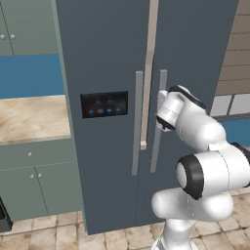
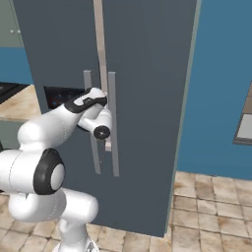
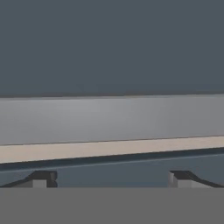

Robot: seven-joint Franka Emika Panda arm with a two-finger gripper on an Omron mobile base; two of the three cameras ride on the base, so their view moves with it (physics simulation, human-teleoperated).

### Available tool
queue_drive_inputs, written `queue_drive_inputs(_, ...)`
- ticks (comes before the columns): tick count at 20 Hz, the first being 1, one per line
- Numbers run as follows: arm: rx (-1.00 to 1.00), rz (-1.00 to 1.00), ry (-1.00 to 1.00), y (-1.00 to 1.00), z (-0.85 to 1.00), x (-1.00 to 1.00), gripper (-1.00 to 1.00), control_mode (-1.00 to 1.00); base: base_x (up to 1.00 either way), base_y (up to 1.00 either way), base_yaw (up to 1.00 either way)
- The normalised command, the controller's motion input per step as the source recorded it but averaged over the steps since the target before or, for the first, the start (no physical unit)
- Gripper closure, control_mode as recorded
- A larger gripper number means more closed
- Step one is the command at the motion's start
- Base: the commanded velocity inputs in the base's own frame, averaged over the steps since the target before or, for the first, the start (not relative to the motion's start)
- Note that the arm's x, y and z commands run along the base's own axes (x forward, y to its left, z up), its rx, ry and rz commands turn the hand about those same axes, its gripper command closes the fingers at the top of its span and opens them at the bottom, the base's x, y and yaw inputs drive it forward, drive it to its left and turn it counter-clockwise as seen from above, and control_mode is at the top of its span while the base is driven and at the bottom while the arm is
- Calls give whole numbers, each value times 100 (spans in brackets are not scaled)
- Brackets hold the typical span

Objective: Pick up the frozen fish from the freezer, place it on any shelf in the fridge, and close the fridge and freezer doors when done.

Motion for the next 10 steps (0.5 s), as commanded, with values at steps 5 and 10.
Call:
queue_drive_inputs(5,0,0,0,0,0,0,-100,-100,0,0,0)
queue_drive_inputs(10,-2,0,0,6,0,12,-100,-100,0,0,0)
